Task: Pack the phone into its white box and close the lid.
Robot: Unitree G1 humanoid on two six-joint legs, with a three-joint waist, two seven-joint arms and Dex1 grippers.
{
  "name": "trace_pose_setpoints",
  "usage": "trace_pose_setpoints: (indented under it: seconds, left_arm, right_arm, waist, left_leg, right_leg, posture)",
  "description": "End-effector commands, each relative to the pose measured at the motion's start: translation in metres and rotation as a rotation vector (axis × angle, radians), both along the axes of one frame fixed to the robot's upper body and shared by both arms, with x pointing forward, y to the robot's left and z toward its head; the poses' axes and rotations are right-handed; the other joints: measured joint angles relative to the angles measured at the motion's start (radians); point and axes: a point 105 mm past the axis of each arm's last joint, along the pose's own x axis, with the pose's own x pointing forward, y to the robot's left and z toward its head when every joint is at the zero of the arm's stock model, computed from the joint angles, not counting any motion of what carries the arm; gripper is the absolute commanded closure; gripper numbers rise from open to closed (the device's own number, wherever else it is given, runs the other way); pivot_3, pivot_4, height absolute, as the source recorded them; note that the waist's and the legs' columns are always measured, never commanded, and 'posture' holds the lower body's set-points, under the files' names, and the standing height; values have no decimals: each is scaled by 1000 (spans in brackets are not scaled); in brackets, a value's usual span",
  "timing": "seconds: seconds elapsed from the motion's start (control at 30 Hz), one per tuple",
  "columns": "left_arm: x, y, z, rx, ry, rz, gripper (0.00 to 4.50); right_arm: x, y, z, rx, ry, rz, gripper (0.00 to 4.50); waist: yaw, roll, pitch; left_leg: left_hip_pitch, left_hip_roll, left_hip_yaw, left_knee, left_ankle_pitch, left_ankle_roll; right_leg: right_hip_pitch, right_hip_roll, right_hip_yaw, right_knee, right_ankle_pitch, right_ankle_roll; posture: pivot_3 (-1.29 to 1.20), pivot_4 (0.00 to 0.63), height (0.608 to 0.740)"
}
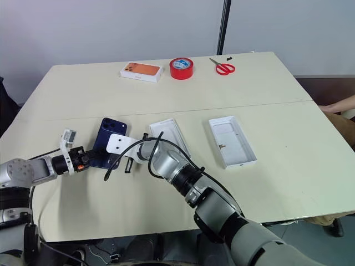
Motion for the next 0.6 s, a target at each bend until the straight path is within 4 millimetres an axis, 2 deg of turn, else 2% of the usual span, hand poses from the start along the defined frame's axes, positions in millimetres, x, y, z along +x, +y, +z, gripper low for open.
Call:
trace_pose_setpoints:
  seconds: [0.03, 0.1, 0.17, 0.23, 0.3, 0.37, 0.6]
  left_arm:
    - [-1, -8, -9, -20, 31, 9, 4477]
    - [2, -14, -1, -76, 8, 7, 4477]
    - [4, -17, 4, -110, 1, 18, 4477]
    - [9, -19, 18, -212, -35, 43, 4477]
    - [12, -20, 32, -333, -66, 64, 4477]
    - [13, -24, 38, -398, -88, 84, 4477]
    - [14, -37, 48, -320, -145, 61, 4477]
  right_arm:
    - [3, 0, 26, 130, -68, 4, 4500]
    - [1, -3, 41, 235, -58, 14, 4500]
    - [1, -7, 49, 277, -47, 22, 4500]
    - [5, -20, 72, 412, -7, -7, 4500]
    - [11, -35, 87, 478, 11, -43, 4500]
    - [15, -57, 88, 433, -36, -69, 4500]
    - [11, -126, 95, 441, -65, -128, 4500]
  waist:
    - [1, 0, 0]
    - [1, -1, 1]
    - [-1, -1, 1]
    - [0, -2, 2]
    - [-1, -3, 2]
    - [-1, -4, 2]
    - [-7, -9, 6]
  left_leg:
    - [0, 0, 0, 0, 0, 0]
    - [-1, 0, 0, 0, 0, 0]
    - [-2, 0, 0, 0, 0, -1]
    - [-3, 0, 0, 0, 0, -1]
    - [-6, 1, 0, 1, 1, -2]
    - [-12, 1, -1, 3, 1, -2]
    - [-20, 1, 3, 2, 3, -5]
  right_leg:
    - [0, 0, 0, 0, 0, 0]
    - [0, -1, 0, -1, 0, 0]
    - [0, 0, 0, -1, 0, 0]
    - [0, 0, 0, -1, 0, 0]
    - [-1, 0, 0, -1, 0, 0]
    - [-5, 0, -1, -1, 0, 0]
    - [-15, 1, -1, -1, 0, 0]
  posture:
    - [0, 150, 740]
    - [0, 150, 740]
    - [0, 150, 740]
    - [0, 150, 740]
    - [0, 150, 740]
    - [0, 150, 740]
    - [0, 150, 740]
